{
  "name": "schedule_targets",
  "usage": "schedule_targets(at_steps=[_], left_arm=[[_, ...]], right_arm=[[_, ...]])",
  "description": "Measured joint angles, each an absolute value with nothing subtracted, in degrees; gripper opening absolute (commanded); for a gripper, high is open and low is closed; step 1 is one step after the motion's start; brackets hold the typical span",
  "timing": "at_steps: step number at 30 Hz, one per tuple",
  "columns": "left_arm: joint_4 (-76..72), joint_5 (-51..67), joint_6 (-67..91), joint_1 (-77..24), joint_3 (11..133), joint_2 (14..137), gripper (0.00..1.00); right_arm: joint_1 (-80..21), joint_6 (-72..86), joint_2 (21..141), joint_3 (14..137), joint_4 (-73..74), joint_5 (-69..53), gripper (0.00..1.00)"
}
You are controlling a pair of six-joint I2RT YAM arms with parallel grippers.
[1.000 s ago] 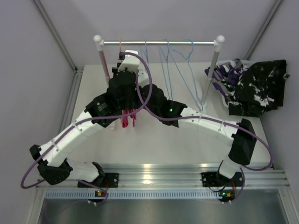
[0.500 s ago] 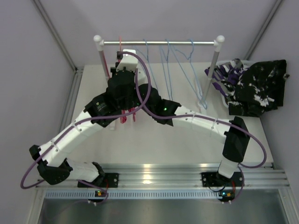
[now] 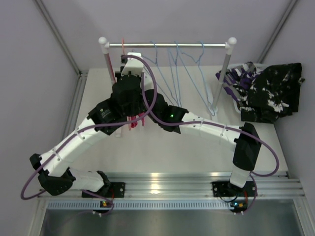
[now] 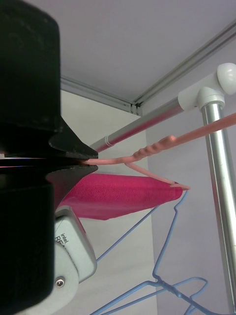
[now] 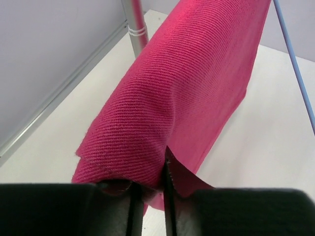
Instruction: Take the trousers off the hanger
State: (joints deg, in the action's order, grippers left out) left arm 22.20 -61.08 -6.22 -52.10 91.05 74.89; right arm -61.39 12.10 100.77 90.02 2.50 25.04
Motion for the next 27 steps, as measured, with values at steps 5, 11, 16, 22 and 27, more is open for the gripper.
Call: schedule_targets(at_steps=[5,11,16,22,27], left_arm=[[21.61,-60.95,-5.43,-52.18,89.76,74.17,0.0],[19.79,-61.23,-4.95,-52.4,87.33,73.47,0.0],[18.0,-61.95,-4.32,-52.77,84.42,72.84,0.0],[16.91,-61.95,-2.63,-52.8,81.58,72.07,0.0],[16.73,-60.86,-0.64,-52.58,80.07,71.5,0.0]], right_arm=[[-61.41,11.51,100.77,90.02,2.61,25.47,0.0],[-61.45,10.94,99.48,88.84,3.16,25.28,0.0],[-61.45,10.24,97.65,87.68,4.8,24.86,0.0],[-61.43,9.72,95.55,86.96,7.57,24.32,0.0],[-61.43,8.99,93.93,86.08,9.93,23.88,0.0]])
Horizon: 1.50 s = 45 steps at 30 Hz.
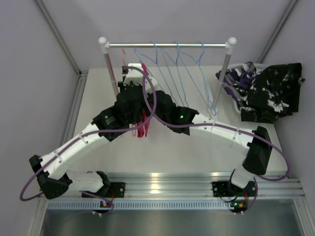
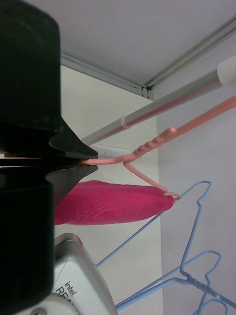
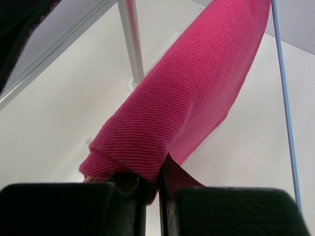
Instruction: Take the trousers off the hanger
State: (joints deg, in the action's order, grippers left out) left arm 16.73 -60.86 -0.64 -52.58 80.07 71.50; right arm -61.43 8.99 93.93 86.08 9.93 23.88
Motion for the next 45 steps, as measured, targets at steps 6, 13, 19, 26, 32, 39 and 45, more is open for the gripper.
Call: schedule_targets(at_steps=[6,13,19,26,32,39,45], left_arm=[[16.67,-59.68,1.17,-52.53,79.5,71.33,0.0],[16.23,-58.37,3.2,-53.04,79.33,71.16,0.0],[15.49,-57.76,3.9,-53.28,78.3,70.46,0.0],[16.14,-57.47,4.49,-53.32,77.43,70.06,0.0],[16.19,-57.19,4.58,-53.32,76.77,69.36,0.0],[17.15,-58.06,2.83,-52.36,76.6,68.86,0.0],[18.41,-57.89,2.52,-51.29,76.53,68.73,0.0]], right_arm=[[-61.43,8.27,93.21,85.8,11.38,23.79,0.0],[-61.39,6.85,91.57,85.76,14.28,23.99,0.0],[-61.45,6.07,90.45,85.76,17.32,22.94,0.0],[-61.67,6.28,90.17,85.8,19.84,22.85,0.0],[-61.95,6.0,90.11,85.8,20.16,23.46,0.0],[-62.59,5.5,88.27,85.76,19.99,23.9,0.0],[-63.29,5.54,84.34,85.47,19.18,23.09,0.0]])
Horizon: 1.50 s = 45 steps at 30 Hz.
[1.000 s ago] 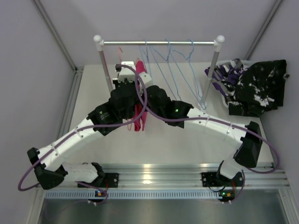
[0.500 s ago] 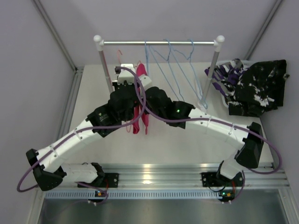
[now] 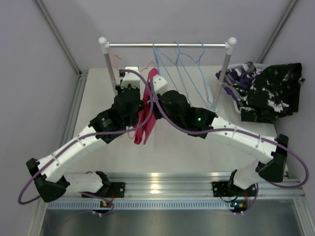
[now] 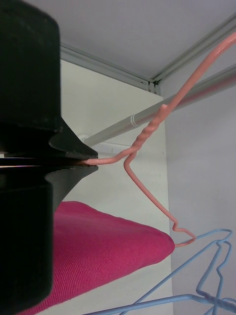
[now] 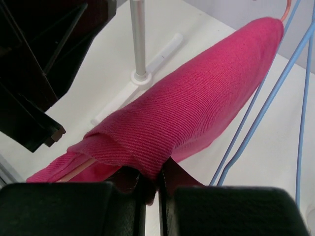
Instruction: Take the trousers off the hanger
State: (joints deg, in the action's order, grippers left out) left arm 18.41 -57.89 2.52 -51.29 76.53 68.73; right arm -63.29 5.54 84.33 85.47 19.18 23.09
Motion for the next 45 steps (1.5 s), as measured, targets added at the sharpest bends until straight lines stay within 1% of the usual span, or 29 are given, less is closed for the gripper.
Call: schedule_targets(at_steps=[11,29,45], left_arm=[[18.57,-57.91,2.46,-51.03,75.5,68.62,0.0],[18.31,-56.77,4.4,-50.0,71.46,68.38,0.0],[17.47,-53.91,7.2,-48.49,69.52,68.42,0.0]], right_arm=[[-63.33,5.56,83.7,85.47,18.94,21.89,0.0],[-63.35,6.46,82.85,87.46,20.82,15.84,0.0],[-65.91,6.57,76.73,87.39,26.48,15.33,0.0]])
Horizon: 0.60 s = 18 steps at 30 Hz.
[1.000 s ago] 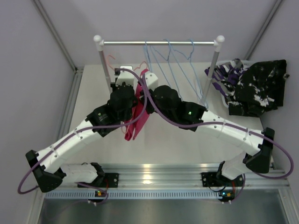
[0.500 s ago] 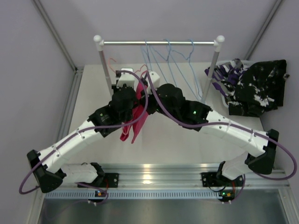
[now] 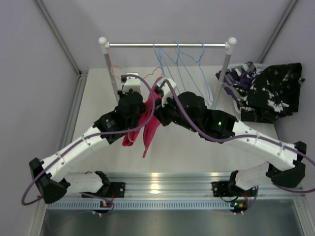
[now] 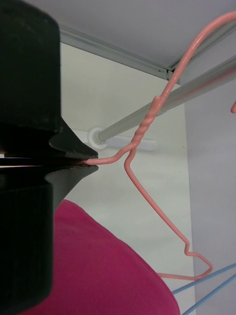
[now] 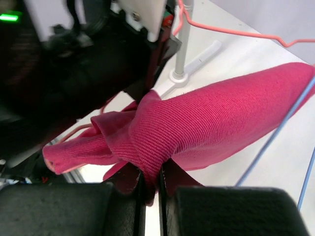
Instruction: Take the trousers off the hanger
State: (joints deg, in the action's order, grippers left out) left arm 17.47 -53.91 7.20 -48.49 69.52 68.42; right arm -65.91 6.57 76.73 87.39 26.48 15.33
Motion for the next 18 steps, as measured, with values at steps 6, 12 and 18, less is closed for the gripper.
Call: schedule_targets(at_steps=[6,12,18], left_arm=[[18.35,-53.34,8.58,-47.86,68.42,68.4,0.0],[18.57,-53.15,9.32,-47.83,67.64,68.4,0.0],[18.5,-53.15,9.82,-47.83,66.72,68.4,0.0]], right_arm=[[-69.25,6.48,73.41,86.67,27.11,15.55,0.0],[-70.39,6.48,70.74,85.41,28.58,15.73,0.0],[-71.33,6.39,68.62,85.03,30.48,15.7,0.0]])
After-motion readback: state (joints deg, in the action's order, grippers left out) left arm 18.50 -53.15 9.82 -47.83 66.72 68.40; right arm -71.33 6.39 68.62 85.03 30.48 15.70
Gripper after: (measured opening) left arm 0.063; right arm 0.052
